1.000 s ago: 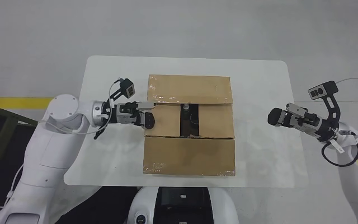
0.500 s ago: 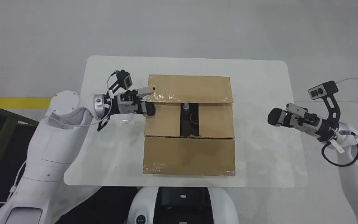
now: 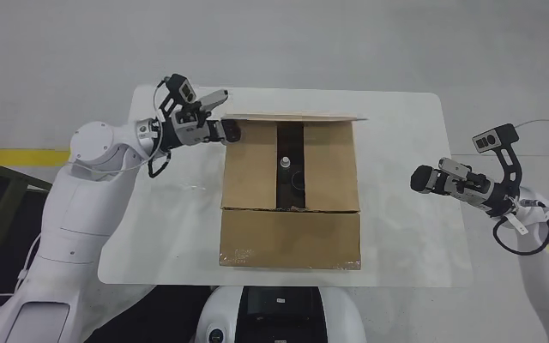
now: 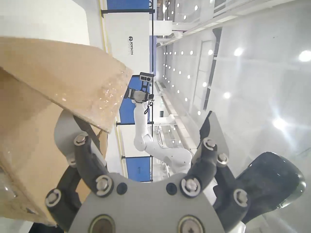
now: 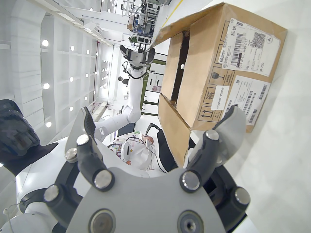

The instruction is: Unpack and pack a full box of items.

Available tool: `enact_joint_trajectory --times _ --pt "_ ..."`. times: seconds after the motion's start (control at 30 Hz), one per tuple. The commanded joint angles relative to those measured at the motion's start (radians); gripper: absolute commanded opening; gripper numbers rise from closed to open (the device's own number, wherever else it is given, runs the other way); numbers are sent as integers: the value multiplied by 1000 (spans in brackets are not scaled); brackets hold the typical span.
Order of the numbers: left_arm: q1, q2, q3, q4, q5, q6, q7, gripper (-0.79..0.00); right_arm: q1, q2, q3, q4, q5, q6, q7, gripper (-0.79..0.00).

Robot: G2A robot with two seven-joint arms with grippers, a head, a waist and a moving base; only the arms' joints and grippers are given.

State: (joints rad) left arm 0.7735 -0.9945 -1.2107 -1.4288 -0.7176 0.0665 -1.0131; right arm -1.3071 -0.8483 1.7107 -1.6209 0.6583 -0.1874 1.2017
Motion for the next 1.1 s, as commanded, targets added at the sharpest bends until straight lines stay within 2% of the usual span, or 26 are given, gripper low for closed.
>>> enact_joint_trajectory --times 0.0,0.77,1.07 --pt "-20 -6 10 16 -10 -7 14 0 0 0 0 0 0 0 0 0" --pt "-337 -95 160 377 -27 -101 87 0 0 0 0 0 0 0 0 0" --pt "-415 -135 240 510 48 -151 115 0 0 0 0 0 0 0 0 0"
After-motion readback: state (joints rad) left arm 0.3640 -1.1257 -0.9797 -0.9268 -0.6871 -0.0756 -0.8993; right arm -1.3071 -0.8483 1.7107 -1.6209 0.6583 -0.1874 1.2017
